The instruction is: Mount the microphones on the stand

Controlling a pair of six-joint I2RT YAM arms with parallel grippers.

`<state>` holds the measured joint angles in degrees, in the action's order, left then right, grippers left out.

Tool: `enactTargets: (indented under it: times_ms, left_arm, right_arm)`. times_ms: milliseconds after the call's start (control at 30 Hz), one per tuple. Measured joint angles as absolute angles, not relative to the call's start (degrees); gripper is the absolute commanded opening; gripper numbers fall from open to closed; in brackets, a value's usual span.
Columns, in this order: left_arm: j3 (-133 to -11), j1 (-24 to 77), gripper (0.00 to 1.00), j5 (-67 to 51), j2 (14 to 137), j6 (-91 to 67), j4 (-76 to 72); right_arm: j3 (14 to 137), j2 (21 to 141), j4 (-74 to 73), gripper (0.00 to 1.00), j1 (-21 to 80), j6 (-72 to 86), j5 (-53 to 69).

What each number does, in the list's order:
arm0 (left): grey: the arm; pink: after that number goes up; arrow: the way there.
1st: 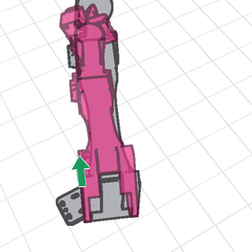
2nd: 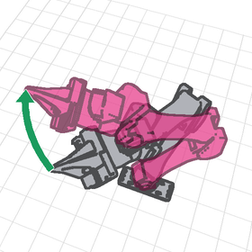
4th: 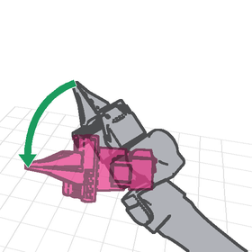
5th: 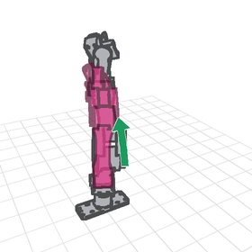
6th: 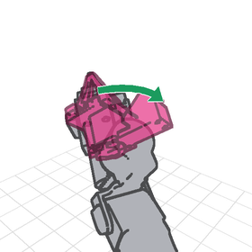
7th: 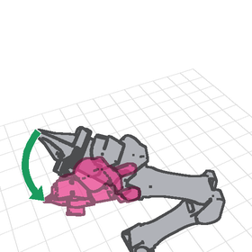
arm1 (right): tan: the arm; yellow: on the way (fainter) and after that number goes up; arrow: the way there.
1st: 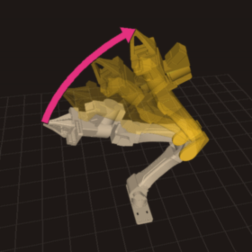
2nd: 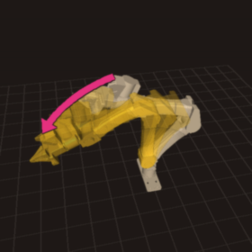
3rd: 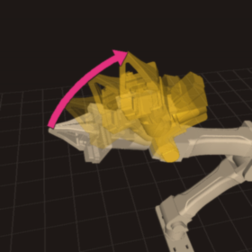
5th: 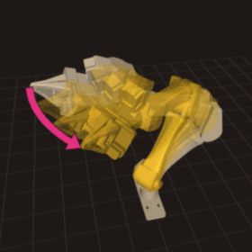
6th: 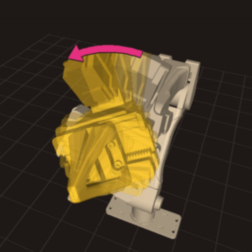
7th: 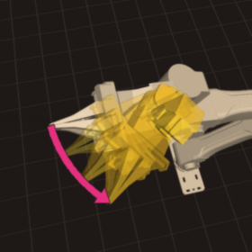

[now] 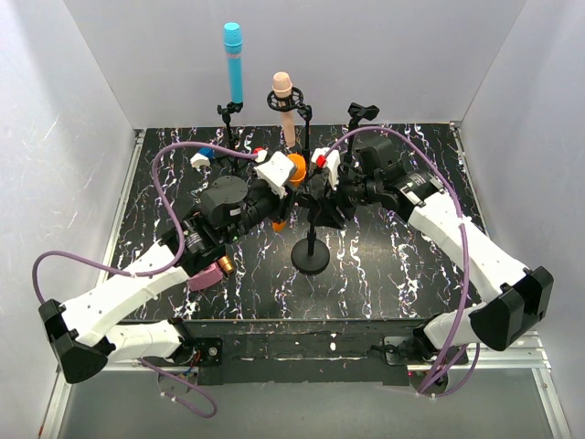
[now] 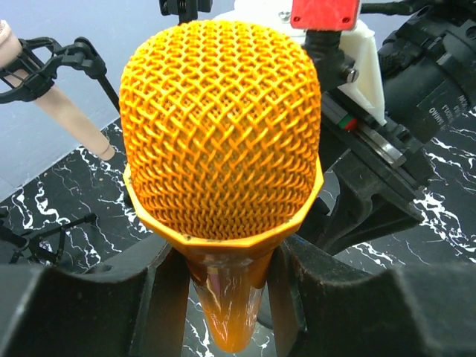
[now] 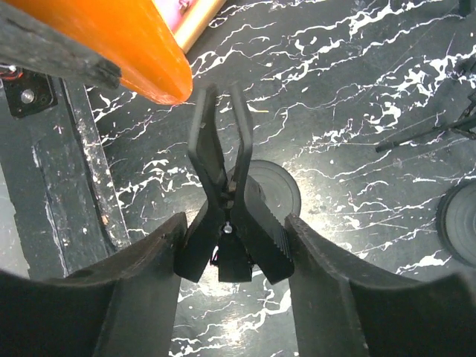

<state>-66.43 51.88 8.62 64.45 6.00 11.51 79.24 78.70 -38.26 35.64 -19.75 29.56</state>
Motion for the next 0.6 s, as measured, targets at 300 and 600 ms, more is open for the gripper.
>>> enactTargets:
  times_ms: [300,600]
  left_arm:
    - [-66.5,51.9,0.0,8.6,62.5,6.4,10.2]
    - [-66.1,51.9,0.0,8.1,59.2,6.0,10.1]
  right_arm:
    - [80.9,80.9,-40.8,0.82,34.1,-20.6,33.1]
    - [80.5,80.4,-41.3,0.86,28.7,-23.2,41.2]
